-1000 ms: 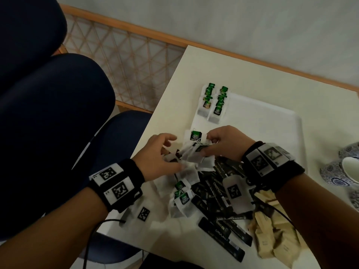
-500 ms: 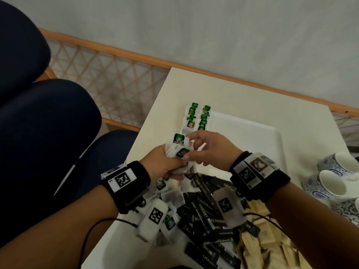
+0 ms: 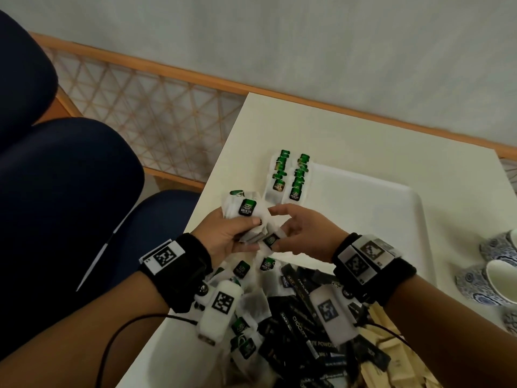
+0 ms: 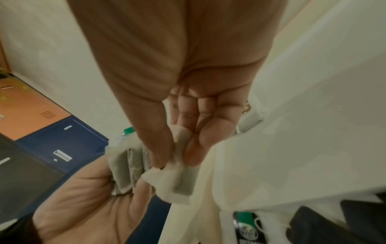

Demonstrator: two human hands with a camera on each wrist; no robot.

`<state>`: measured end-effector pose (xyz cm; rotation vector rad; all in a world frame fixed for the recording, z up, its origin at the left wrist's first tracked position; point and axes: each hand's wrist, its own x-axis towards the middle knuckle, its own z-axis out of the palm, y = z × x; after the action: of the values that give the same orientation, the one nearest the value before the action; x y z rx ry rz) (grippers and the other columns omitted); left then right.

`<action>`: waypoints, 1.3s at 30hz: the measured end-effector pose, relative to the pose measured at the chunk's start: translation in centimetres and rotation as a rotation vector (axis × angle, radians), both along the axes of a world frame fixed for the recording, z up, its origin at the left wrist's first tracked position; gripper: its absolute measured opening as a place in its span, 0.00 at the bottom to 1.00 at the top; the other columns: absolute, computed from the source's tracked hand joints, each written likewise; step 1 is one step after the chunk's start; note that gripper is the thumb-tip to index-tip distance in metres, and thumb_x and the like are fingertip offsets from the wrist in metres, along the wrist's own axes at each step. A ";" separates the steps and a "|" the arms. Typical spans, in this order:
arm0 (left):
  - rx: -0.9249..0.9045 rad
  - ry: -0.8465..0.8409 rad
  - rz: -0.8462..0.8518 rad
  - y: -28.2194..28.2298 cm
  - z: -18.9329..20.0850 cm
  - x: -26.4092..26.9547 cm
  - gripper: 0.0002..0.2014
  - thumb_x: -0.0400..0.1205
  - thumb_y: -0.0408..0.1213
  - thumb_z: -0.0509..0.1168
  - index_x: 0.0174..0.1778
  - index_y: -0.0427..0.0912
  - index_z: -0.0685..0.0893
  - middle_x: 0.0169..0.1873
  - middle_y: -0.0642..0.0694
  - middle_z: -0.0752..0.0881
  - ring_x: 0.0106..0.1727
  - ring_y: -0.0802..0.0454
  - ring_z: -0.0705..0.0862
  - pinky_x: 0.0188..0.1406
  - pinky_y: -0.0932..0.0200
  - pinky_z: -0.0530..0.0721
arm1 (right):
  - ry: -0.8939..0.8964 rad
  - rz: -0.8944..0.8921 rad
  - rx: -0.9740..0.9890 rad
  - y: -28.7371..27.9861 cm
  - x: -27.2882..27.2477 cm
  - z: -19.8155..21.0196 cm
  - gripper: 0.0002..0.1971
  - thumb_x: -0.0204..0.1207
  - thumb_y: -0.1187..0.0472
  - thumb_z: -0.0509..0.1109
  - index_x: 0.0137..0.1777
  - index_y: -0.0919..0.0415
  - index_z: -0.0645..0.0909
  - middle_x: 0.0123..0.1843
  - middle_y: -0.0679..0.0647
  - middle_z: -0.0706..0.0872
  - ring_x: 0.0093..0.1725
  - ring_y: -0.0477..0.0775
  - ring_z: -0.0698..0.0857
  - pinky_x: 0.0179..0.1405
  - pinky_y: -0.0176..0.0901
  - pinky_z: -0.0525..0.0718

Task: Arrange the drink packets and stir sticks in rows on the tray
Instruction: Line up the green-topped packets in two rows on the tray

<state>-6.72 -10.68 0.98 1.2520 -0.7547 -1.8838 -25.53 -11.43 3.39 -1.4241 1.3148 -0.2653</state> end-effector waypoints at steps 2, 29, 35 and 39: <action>0.012 -0.005 0.020 -0.4 -0.3 0.3 0.13 0.78 0.26 0.68 0.59 0.36 0.83 0.43 0.39 0.90 0.41 0.46 0.90 0.35 0.53 0.90 | 0.031 0.001 -0.012 -0.3 -0.4 -0.2 0.25 0.69 0.67 0.77 0.62 0.45 0.76 0.38 0.55 0.84 0.37 0.52 0.83 0.32 0.39 0.80; -0.097 -0.011 0.171 -5.1 -0.7 1.2 0.10 0.81 0.24 0.64 0.56 0.38 0.82 0.40 0.43 0.87 0.39 0.52 0.88 0.36 0.51 0.90 | 0.414 -0.017 -0.299 -6.9 0.0 -2.8 0.10 0.79 0.56 0.68 0.57 0.52 0.87 0.46 0.45 0.84 0.47 0.46 0.81 0.47 0.35 0.74; -0.081 -0.041 0.141 -6.0 -1.1 0.8 0.10 0.80 0.24 0.65 0.54 0.40 0.82 0.43 0.41 0.86 0.42 0.47 0.87 0.42 0.46 0.90 | 0.432 -0.080 -0.321 -9.5 0.2 -3.4 0.12 0.80 0.58 0.68 0.60 0.53 0.87 0.57 0.50 0.88 0.50 0.48 0.82 0.48 0.35 0.74; -0.060 -0.049 0.134 -6.2 -1.4 0.5 0.10 0.80 0.24 0.65 0.54 0.41 0.82 0.45 0.40 0.86 0.45 0.44 0.86 0.42 0.45 0.89 | 0.441 -0.076 -0.343 -10.2 0.1 -3.4 0.12 0.80 0.59 0.67 0.60 0.54 0.86 0.58 0.51 0.88 0.55 0.51 0.83 0.52 0.36 0.75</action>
<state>-6.26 -16.90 -0.39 1.2824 -0.7296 -1.7166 -25.41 -21.59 -0.02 -1.7919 1.7461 -0.2423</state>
